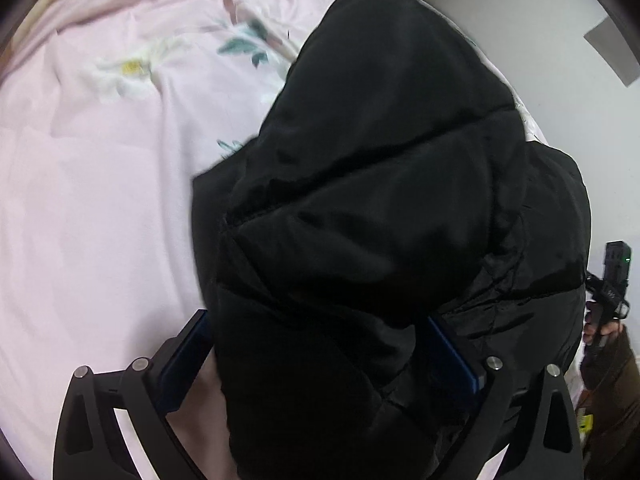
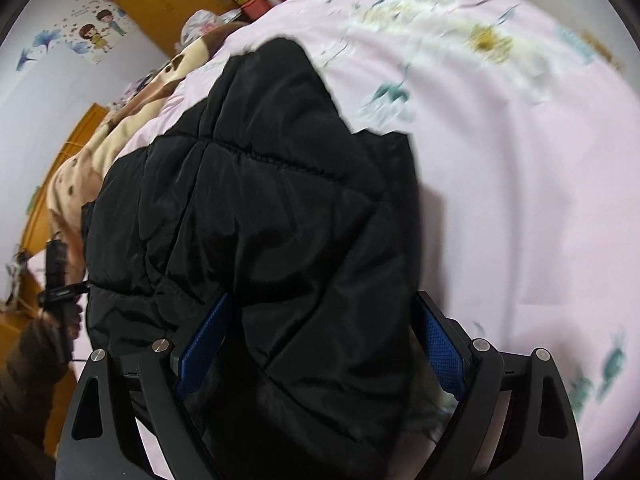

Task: Fold large clothes

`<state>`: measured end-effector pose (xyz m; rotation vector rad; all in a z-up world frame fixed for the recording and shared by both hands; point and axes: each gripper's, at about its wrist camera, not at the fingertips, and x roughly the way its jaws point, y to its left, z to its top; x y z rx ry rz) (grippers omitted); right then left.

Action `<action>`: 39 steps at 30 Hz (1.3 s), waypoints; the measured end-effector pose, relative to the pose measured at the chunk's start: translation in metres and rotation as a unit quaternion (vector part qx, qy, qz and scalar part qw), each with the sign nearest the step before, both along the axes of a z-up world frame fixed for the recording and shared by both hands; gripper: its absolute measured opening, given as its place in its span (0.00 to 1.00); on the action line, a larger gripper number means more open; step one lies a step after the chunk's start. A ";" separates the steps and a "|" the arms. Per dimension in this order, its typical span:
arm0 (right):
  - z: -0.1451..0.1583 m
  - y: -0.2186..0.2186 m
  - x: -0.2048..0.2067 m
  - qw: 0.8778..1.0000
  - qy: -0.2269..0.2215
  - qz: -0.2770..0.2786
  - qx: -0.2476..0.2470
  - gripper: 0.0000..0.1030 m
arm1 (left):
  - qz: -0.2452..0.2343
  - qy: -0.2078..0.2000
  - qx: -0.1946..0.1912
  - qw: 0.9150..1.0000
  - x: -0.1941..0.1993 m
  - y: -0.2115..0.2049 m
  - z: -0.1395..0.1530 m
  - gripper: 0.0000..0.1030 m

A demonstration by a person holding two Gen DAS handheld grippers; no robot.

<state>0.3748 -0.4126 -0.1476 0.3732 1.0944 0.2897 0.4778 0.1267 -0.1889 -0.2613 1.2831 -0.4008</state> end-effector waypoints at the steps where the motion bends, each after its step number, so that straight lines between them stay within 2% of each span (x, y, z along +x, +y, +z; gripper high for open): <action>1: -0.001 0.001 0.003 1.000 0.001 0.006 0.000 0.87 | 0.002 0.012 -0.011 1.000 0.003 0.000 -0.005 1.00; 3: -0.004 0.007 0.009 1.000 0.003 0.023 0.002 0.88 | 0.006 0.027 -0.023 0.999 0.007 -0.002 -0.014 1.00; 10: -0.007 0.022 0.018 0.998 0.017 0.049 -0.021 0.88 | 0.000 0.040 -0.003 0.999 0.016 -0.014 -0.019 0.98; 15: -0.002 0.035 0.018 0.998 0.022 0.040 -0.052 0.71 | 0.000 0.023 0.025 0.999 0.014 -0.024 -0.006 0.80; 18: 0.005 0.045 0.015 0.996 0.013 0.052 -0.073 0.57 | 0.004 0.011 0.039 0.999 0.012 -0.029 0.001 0.69; 20: 0.010 0.053 0.013 0.993 0.005 0.061 -0.097 0.52 | 0.004 -0.006 0.057 0.998 0.008 -0.034 0.006 0.64; 24: 0.013 0.061 0.013 0.990 -0.001 0.065 -0.124 0.50 | 0.013 -0.028 0.084 0.996 0.002 -0.042 0.011 0.63; 29: 0.012 0.069 0.011 0.990 -0.002 0.058 -0.130 0.50 | 0.030 -0.015 0.076 0.997 0.005 -0.039 0.014 0.61; 31: 0.015 0.073 0.008 0.989 -0.007 0.054 -0.141 0.48 | 0.030 -0.021 0.081 0.996 0.005 -0.040 0.020 0.54; 34: 0.021 0.080 -0.001 0.987 -0.023 0.049 -0.149 0.40 | 0.047 -0.035 0.081 0.995 -0.006 -0.036 0.029 0.45; 39: 0.034 0.085 -0.018 0.986 -0.046 0.028 -0.156 0.31 | 0.081 -0.050 0.060 0.994 -0.018 -0.028 0.045 0.37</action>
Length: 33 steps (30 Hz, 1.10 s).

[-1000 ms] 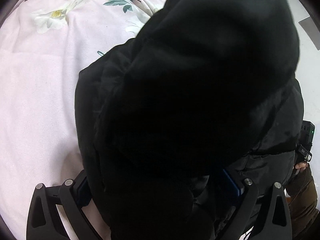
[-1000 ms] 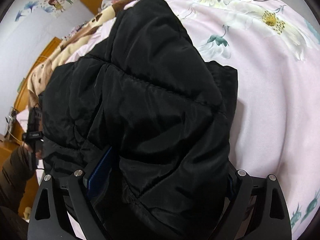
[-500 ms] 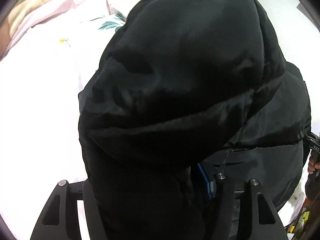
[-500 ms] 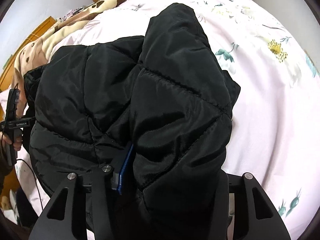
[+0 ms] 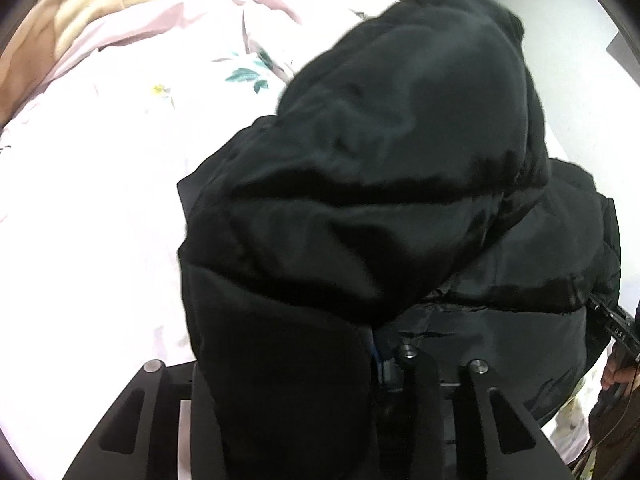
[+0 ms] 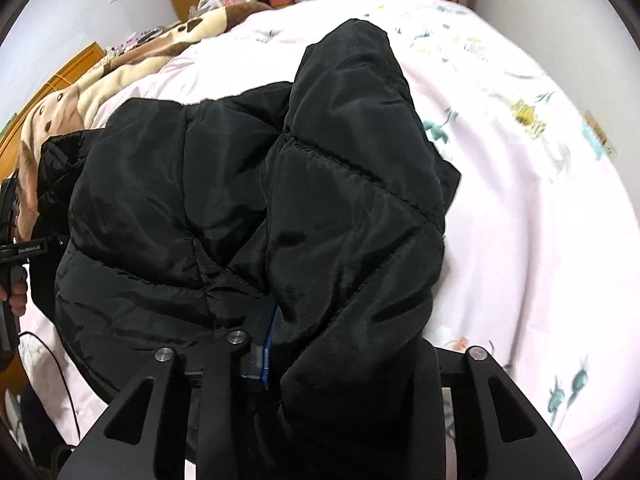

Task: Fold large clothes

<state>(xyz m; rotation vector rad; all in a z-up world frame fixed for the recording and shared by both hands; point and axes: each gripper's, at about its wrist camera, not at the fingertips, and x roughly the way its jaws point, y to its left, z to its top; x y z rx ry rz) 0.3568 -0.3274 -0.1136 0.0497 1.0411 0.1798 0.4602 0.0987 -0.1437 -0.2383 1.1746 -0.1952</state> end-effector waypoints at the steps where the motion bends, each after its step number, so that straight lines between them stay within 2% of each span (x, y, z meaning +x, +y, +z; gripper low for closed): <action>1: 0.004 0.001 -0.003 1.000 -0.006 -0.002 0.000 0.30 | 0.002 -0.001 -0.004 1.000 -0.002 0.004 0.004 0.36; 5: 0.020 0.003 -0.019 1.000 -0.026 -0.009 0.007 0.27 | 0.019 -0.003 -0.032 0.999 -0.006 0.023 0.018 0.33; 9: 0.047 0.008 -0.032 0.998 -0.055 -0.008 0.011 0.23 | 0.014 -0.022 -0.031 0.999 -0.012 0.023 0.036 0.32; 13: 0.068 0.014 -0.040 0.997 -0.073 0.000 0.021 0.20 | 0.030 -0.036 -0.049 0.998 -0.024 0.020 0.050 0.32; 17: 0.083 0.027 -0.049 0.995 -0.091 0.016 0.029 0.16 | 0.045 -0.052 -0.053 0.996 -0.023 0.036 0.066 0.31; 20: 0.093 0.042 -0.052 0.992 -0.107 0.038 0.054 0.11 | 0.054 -0.068 -0.058 0.995 -0.030 0.049 0.079 0.31; 22: 0.098 0.056 -0.052 0.992 -0.115 0.048 0.038 0.11 | 0.051 -0.071 -0.056 0.995 -0.033 0.053 0.079 0.30; 23: 0.095 0.062 -0.050 0.992 -0.110 0.047 0.029 0.11 | 0.044 -0.065 -0.044 0.996 -0.039 0.049 0.077 0.30; 25: 0.087 0.061 -0.051 0.995 -0.084 0.037 0.042 0.12 | 0.036 -0.054 -0.011 0.998 -0.033 0.049 0.058 0.30; 27: 0.075 0.054 -0.047 0.997 -0.069 0.015 0.015 0.20 | 0.045 -0.032 -0.006 0.998 -0.025 0.043 0.037 0.30; 28: 0.067 0.048 -0.043 0.998 -0.053 0.009 0.017 0.24 | 0.052 -0.029 -0.010 0.998 -0.028 0.054 0.035 0.31; 30: 0.049 0.038 -0.035 1.000 -0.021 -0.019 -0.002 0.42 | 0.054 -0.026 -0.006 0.998 -0.025 0.052 0.027 0.32; 31: 0.043 0.032 -0.034 1.000 -0.013 -0.022 -0.001 0.45 | 0.054 -0.025 -0.005 0.998 -0.027 0.058 0.026 0.33; 33: 0.027 0.020 -0.028 0.999 0.006 -0.039 -0.004 0.62 | 0.045 -0.026 0.007 0.999 -0.031 0.056 0.025 0.34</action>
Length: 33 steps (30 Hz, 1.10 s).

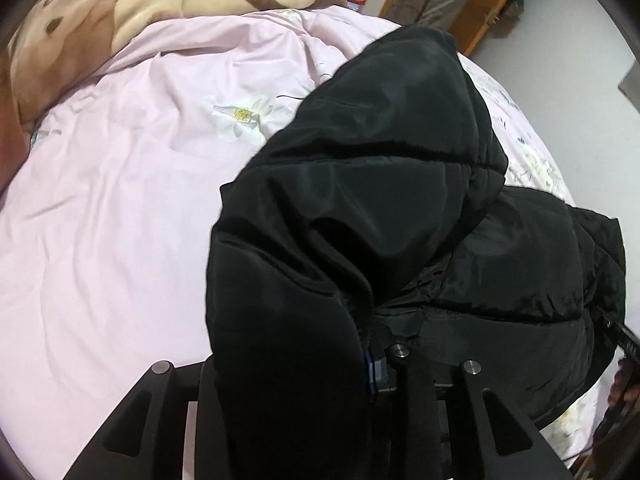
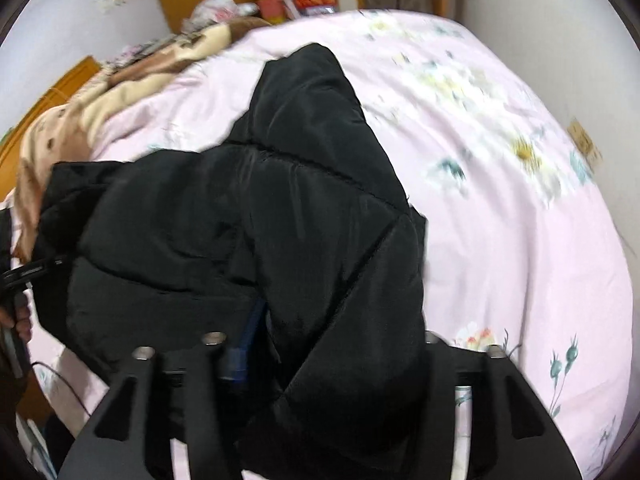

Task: Fold large clothes

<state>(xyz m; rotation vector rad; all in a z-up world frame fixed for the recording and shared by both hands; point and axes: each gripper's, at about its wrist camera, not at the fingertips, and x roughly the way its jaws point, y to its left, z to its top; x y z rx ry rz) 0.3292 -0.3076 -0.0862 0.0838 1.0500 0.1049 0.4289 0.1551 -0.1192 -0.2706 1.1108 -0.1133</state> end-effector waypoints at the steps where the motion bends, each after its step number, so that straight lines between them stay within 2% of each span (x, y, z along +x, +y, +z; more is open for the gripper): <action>1: -0.006 -0.004 0.006 1.000 0.008 -0.007 0.004 0.66 | -0.004 0.003 0.006 1.000 -0.003 -0.002 -0.001 0.35; 2: -0.012 -0.009 0.012 1.000 0.019 -0.015 0.008 0.73 | -0.009 0.007 0.012 1.000 -0.002 -0.004 -0.002 0.36; 4: -0.029 -0.016 0.026 0.998 0.046 -0.014 0.030 0.76 | -0.012 0.015 0.018 1.000 -0.009 -0.007 -0.010 0.41; 6: -0.041 -0.024 0.034 0.997 0.058 -0.013 0.052 0.84 | -0.012 0.025 0.020 0.999 -0.004 -0.008 -0.017 0.45; 8: -0.054 -0.030 0.038 0.993 0.074 -0.011 0.092 0.89 | -0.012 0.033 0.019 0.999 0.007 -0.008 -0.028 0.49; 14: -0.083 -0.043 0.048 0.977 0.108 0.013 0.182 0.90 | -0.007 0.044 0.007 0.999 0.010 -0.008 -0.042 0.52; 16: -0.081 -0.043 0.043 0.975 0.111 0.016 0.194 0.81 | -0.005 0.044 0.006 0.999 0.002 -0.018 -0.032 0.51; 18: -0.072 -0.034 0.039 0.977 0.091 0.029 0.191 0.51 | -0.001 0.042 0.003 0.999 -0.001 -0.020 -0.027 0.45; 21: -0.053 -0.015 0.032 0.986 0.060 0.037 0.150 0.35 | -0.004 0.030 0.011 0.999 -0.006 -0.024 -0.019 0.36; 24: -0.035 -0.009 0.020 0.990 0.030 0.041 0.133 0.25 | 0.002 0.012 -0.002 1.000 -0.014 -0.023 -0.002 0.31; 29: 0.005 -0.003 -0.003 0.987 -0.024 0.045 0.153 0.19 | -0.007 -0.019 -0.008 1.000 -0.023 -0.023 0.028 0.27; 33: 0.037 0.008 -0.012 0.979 -0.067 0.053 0.185 0.16 | 0.002 -0.050 -0.019 0.999 -0.031 -0.015 0.057 0.24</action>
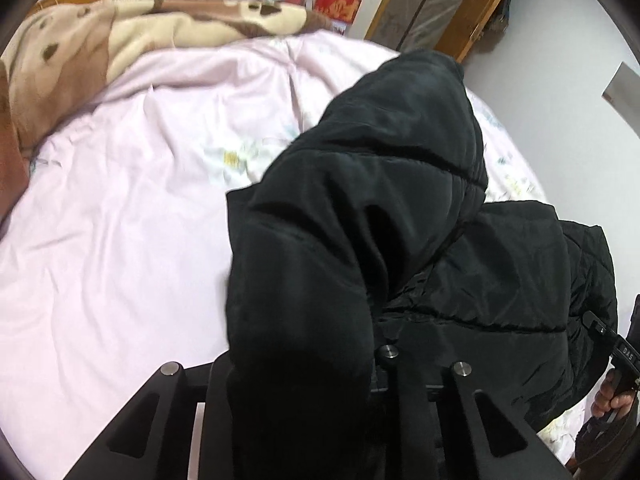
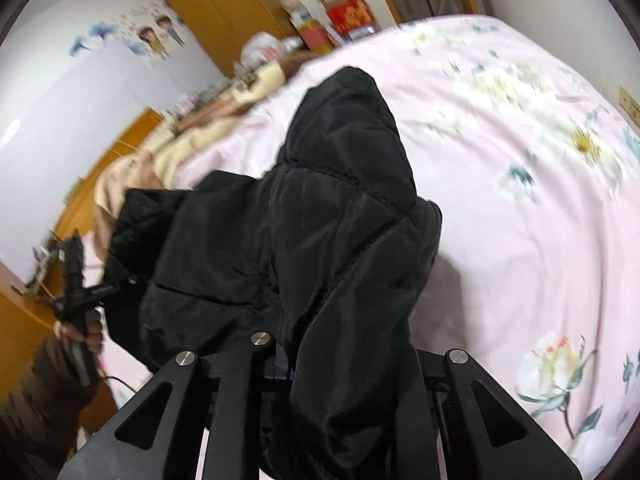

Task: Fold large clothes

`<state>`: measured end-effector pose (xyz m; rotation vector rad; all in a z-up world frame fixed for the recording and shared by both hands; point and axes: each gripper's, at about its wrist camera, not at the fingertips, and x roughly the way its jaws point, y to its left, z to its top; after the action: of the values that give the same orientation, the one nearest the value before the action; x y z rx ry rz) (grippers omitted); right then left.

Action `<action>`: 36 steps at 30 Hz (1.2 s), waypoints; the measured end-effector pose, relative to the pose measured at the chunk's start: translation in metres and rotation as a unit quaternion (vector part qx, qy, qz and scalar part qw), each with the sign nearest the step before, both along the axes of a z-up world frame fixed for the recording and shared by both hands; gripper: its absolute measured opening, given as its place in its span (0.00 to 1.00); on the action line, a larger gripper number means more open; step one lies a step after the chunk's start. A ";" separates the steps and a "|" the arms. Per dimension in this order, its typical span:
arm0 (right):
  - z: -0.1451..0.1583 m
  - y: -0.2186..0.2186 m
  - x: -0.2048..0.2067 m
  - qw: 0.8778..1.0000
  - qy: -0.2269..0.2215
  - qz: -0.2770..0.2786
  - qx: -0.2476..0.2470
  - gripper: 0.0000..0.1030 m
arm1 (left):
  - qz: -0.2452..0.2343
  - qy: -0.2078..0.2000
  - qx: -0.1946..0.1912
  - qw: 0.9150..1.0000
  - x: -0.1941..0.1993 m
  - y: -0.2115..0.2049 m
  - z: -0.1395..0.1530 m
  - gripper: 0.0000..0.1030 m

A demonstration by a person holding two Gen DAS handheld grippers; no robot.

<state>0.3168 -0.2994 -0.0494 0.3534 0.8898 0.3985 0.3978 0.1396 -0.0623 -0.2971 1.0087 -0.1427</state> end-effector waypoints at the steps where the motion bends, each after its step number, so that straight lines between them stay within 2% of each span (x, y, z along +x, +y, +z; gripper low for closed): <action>1: 0.007 0.005 0.000 1.000 -0.010 0.004 0.003 0.16 | 0.004 -0.010 0.004 1.000 -0.002 0.004 0.009 0.23; 6: 0.023 0.040 -0.002 0.998 -0.041 0.032 0.039 0.12 | 0.023 -0.035 0.022 0.999 -0.010 0.035 0.035 0.19; 7: 0.026 0.051 -0.002 0.996 -0.044 0.046 0.061 0.12 | 0.028 -0.034 0.021 0.999 -0.015 0.044 0.037 0.18; 8: 0.029 0.059 -0.003 0.996 -0.050 0.052 0.061 0.12 | 0.029 -0.035 0.018 0.999 -0.028 0.044 0.042 0.18; 11: 0.027 0.095 0.005 0.994 -0.051 0.068 0.062 0.12 | 0.026 -0.039 0.035 0.998 -0.038 0.051 0.041 0.12; 14: 0.013 0.112 0.006 0.995 -0.041 0.066 0.062 0.12 | 0.036 -0.034 0.051 0.997 -0.040 0.058 0.029 0.12; 18: 0.006 0.128 0.017 0.998 -0.033 0.055 0.020 0.12 | 0.038 -0.012 0.035 0.999 -0.015 0.084 0.002 0.13; 22: 0.007 0.111 0.002 0.998 -0.045 0.019 -0.047 0.15 | 0.032 -0.002 0.033 0.999 -0.003 0.086 -0.016 0.15; 23: 0.005 0.107 0.000 0.997 -0.042 0.006 -0.062 0.19 | 0.033 0.003 0.028 0.999 -0.002 0.086 -0.019 0.15; 25: -0.003 0.101 -0.002 0.995 -0.031 -0.013 -0.091 0.28 | 0.032 0.005 0.025 0.999 0.005 0.086 -0.025 0.22; 26: -0.009 0.101 0.000 0.993 -0.023 -0.024 -0.114 0.35 | 0.032 0.009 0.031 0.999 0.008 0.085 -0.028 0.24; 28: -0.023 0.097 0.002 0.989 -0.009 -0.040 -0.142 0.39 | 0.033 0.010 0.042 0.999 0.010 0.083 -0.034 0.34; 29: -0.032 0.094 0.005 0.987 0.004 -0.044 -0.153 0.44 | 0.033 0.012 0.050 0.998 0.011 0.082 -0.038 0.37; 30: -0.039 0.089 0.004 0.985 0.013 -0.051 -0.167 0.52 | 0.033 0.015 0.054 0.998 0.011 0.082 -0.041 0.44; 31: -0.045 0.090 0.006 0.981 0.016 -0.057 -0.183 0.55 | 0.038 0.018 0.057 0.997 0.012 0.085 -0.046 0.51; 34: -0.055 0.092 0.010 0.978 0.020 -0.068 -0.197 0.62 | 0.051 0.025 0.057 0.997 0.011 0.092 -0.056 0.66; 36: -0.060 0.092 0.012 0.975 0.023 -0.079 -0.207 0.70 | 0.050 0.030 0.061 0.996 0.012 0.094 -0.061 0.70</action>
<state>0.3283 -0.2072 -0.1094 0.0479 0.9574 0.0528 0.4099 0.2337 -0.1229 -0.2408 1.0561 0.0192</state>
